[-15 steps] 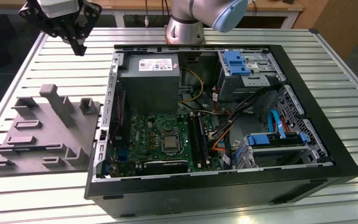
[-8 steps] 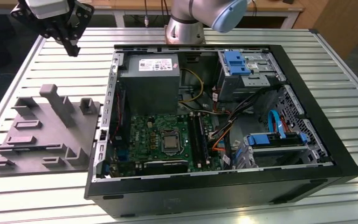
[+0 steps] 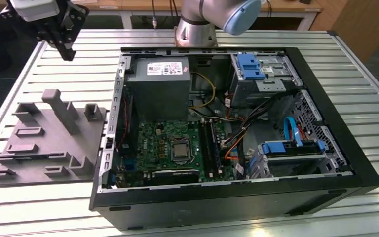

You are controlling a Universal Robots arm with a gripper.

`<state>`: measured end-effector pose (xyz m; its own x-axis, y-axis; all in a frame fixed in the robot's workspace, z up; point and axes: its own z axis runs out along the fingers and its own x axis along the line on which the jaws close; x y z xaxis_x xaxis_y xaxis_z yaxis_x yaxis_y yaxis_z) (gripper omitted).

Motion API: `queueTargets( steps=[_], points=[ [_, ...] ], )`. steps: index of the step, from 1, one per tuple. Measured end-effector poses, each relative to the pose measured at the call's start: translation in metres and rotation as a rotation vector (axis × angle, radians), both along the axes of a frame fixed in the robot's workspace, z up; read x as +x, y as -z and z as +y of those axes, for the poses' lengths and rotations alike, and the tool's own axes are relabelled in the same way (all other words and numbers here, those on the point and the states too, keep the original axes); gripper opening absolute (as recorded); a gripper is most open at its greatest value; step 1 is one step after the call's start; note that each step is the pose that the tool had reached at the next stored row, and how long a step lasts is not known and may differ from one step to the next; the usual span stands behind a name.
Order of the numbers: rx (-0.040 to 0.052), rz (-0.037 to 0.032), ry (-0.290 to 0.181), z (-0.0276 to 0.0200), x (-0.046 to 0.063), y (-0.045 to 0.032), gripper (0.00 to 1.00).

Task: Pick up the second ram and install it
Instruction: 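Reach for the second ram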

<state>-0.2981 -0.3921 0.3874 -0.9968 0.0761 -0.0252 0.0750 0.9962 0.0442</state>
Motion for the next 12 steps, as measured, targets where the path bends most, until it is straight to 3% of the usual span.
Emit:
queueTargets(
  steps=[12],
  points=[
    [0.0000, 0.0000, 0.000, 0.0000, -0.026, 0.0015, 0.10]
  ],
)
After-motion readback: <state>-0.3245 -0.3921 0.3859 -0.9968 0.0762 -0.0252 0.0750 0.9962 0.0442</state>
